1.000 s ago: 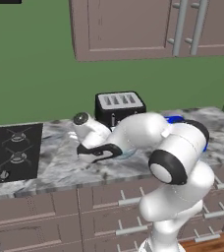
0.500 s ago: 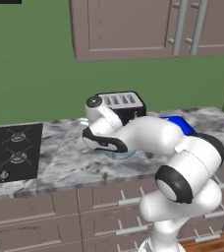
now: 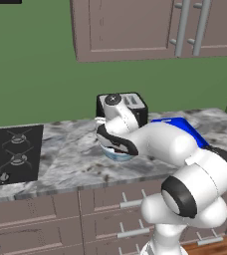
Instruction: Place the bowl with cake and the cupcake onto the tray.
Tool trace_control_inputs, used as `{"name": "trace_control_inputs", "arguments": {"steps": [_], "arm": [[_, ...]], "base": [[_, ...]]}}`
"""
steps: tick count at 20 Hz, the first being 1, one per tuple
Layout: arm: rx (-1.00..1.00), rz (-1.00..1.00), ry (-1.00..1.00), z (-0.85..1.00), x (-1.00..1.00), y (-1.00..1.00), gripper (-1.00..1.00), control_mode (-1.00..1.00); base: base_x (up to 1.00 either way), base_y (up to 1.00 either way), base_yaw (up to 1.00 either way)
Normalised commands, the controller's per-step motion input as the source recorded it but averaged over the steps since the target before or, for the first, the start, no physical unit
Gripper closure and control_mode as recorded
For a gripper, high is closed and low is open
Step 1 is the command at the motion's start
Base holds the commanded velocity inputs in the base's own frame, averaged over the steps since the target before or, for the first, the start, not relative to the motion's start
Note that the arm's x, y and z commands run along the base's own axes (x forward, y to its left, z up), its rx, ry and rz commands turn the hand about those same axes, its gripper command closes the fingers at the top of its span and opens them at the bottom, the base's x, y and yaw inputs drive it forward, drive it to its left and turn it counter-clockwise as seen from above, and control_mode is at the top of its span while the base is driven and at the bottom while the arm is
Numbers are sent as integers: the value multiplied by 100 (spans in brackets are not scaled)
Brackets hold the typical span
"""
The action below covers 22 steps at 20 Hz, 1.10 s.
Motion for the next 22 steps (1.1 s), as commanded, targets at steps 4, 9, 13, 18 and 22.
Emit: {"name": "trace_control_inputs", "arguments": {"steps": [4, 9, 13, 18, 22], "arm": [[-3, 18, -2, 12, -15, -68, 100, -100], [0, 16, -2, 0, -17, -75, 100, -100], [0, 13, -2, 0, -9, -76, 100, -100], [0, 3, -1, 0, 0, -77, 100, -100], [0, 0, 0, 0, 3, -73, 100, -100]], "base": [[0, 0, 0], [0, 0, 0], [0, 0, 0], [0, 0, 0], [0, 0, 0]]}}
